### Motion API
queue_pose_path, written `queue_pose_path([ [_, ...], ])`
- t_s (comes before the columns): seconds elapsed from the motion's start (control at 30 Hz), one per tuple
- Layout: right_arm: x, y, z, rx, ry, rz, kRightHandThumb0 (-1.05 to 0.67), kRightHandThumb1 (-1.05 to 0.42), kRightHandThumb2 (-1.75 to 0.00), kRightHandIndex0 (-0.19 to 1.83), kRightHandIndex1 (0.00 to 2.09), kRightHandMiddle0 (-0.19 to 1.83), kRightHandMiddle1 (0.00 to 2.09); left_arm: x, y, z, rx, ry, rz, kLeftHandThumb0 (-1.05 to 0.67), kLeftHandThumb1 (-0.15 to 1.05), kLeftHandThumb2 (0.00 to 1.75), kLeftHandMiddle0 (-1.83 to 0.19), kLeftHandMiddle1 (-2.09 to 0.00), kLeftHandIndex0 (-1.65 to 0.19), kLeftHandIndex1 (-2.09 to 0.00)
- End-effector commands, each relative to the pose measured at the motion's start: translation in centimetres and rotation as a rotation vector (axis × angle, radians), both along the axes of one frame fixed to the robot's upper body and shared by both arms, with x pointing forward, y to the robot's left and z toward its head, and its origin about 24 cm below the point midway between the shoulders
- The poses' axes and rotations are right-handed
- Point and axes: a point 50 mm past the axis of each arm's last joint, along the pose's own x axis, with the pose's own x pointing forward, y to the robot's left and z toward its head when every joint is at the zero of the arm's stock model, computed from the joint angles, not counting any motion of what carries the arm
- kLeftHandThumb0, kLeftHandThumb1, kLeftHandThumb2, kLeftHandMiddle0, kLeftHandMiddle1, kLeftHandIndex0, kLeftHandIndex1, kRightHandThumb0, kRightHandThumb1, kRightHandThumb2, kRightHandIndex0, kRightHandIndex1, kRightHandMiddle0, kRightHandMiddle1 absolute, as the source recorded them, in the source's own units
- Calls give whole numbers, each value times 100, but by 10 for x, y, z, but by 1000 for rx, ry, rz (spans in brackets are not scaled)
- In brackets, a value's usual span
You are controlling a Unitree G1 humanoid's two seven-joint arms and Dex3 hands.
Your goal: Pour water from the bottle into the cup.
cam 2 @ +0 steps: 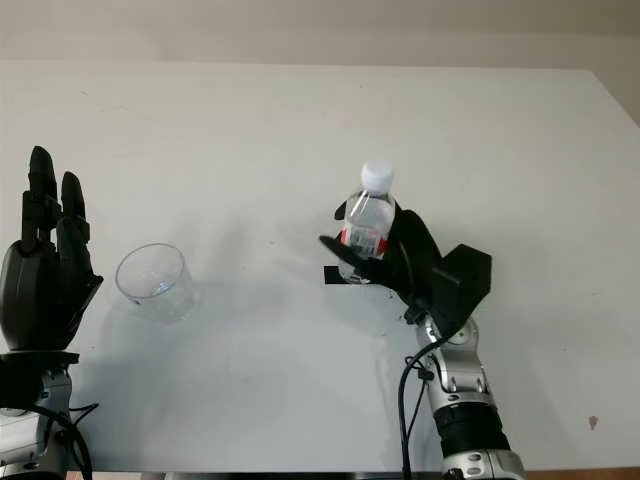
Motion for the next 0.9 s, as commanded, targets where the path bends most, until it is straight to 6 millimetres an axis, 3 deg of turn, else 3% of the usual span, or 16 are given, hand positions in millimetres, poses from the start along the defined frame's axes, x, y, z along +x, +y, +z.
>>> queue_pose_path([
  [0.0, -5, -9, -4, -33, 22, 0, -62, -105, -8, -4, 133, -8, 132, -3, 2, -4, 2, 15, 6, -62, 105, 75, 19, 0, 19, 0],
  [0.13, -8, -14, -2, -92, -6, 25, -68, -104, -6, 11, 43, 2, 60, -3, 2, -5, -3, 16, 5, -62, 105, 75, 19, 0, 19, 0],
  [0.23, -9, -16, 0, -116, -31, 42, -70, -101, -5, 5, 11, -2, 28, -2, 2, -5, -10, 16, 6, -63, 105, 75, 19, 0, 19, 0],
  [0.43, -11, -20, 6, -186, -110, 58, -84, -96, -5, -17, 1, -18, 4, -2, 1, -5, -5, 12, 5, -63, 105, 76, 19, 0, 19, 0],
  [0.77, -13, -25, 16, -195, -219, 30, -89, -97, -6, -19, 0, -19, 0, 0, 2, -5, -18, 13, 1, -63, 105, 75, 19, 0, 19, 0],
  [0.87, -15, -33, 21, -253, -287, -58, -87, -98, -6, -19, 0, -19, 0, 0, 2, -5, -9, 13, 8, -62, 105, 76, 19, 0, 19, 0],
])
